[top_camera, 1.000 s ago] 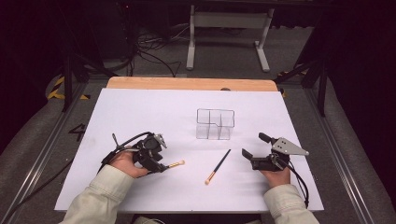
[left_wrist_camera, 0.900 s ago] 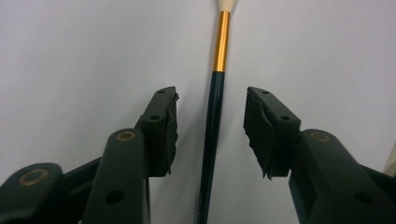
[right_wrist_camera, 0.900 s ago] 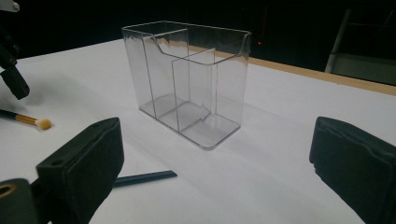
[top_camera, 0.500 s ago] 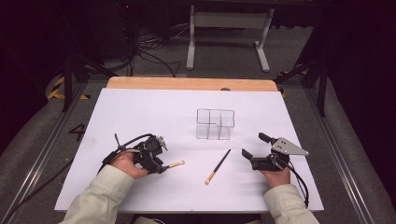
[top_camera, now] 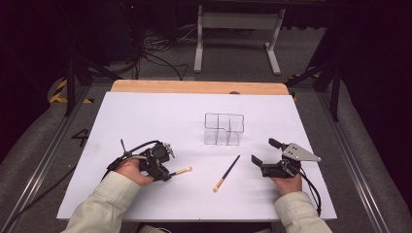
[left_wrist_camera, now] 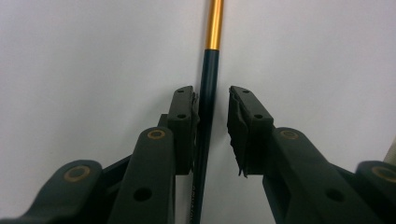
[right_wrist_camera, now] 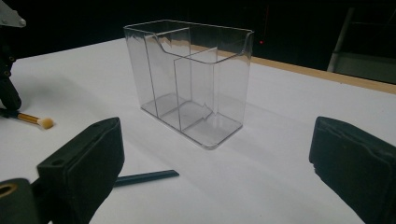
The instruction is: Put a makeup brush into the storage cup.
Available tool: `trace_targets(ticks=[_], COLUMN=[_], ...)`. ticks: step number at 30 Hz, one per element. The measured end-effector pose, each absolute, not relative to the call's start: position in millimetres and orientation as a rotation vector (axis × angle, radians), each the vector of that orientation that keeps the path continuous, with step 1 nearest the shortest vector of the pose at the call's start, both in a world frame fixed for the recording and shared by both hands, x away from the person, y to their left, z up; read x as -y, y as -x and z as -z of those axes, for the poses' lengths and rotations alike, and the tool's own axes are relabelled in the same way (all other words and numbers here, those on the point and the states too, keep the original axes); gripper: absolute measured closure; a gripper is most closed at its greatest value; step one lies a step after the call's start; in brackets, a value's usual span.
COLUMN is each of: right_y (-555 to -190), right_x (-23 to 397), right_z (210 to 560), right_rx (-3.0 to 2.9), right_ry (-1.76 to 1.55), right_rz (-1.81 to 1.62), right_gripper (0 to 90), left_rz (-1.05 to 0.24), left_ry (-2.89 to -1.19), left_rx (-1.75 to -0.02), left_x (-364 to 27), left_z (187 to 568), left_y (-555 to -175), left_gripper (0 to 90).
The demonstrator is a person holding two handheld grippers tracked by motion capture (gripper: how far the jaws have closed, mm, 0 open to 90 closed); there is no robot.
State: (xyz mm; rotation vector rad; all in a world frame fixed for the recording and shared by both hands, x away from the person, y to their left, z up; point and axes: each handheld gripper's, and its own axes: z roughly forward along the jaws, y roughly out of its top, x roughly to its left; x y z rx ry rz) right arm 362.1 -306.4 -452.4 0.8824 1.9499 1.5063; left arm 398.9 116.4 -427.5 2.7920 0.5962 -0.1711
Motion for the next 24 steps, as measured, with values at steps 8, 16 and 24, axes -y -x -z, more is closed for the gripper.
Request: trace_targets(ticks=[8,16,24], right_y=[-362.2,-362.3,-362.6], right_x=[306.4,306.3,306.5], right_z=[452.5,452.9,453.0], right_rx=[-1.949,-1.952,-1.952], right_ry=[-0.883,-0.891,-0.896], right_rz=[-1.506,-1.504,-1.505], right_gripper=[3.9,3.9,3.9], left_rz=[0.169,0.185,0.182], left_ry=[-2.801,-2.814,-2.815], left_rx=[-0.608,-0.609,-0.608], left_x=[-116.9,-115.5,-115.2], left_z=[428.0,427.5,426.9], left_y=[-399.5,-399.6,-400.5], left_gripper=[81.5,81.8,82.3])
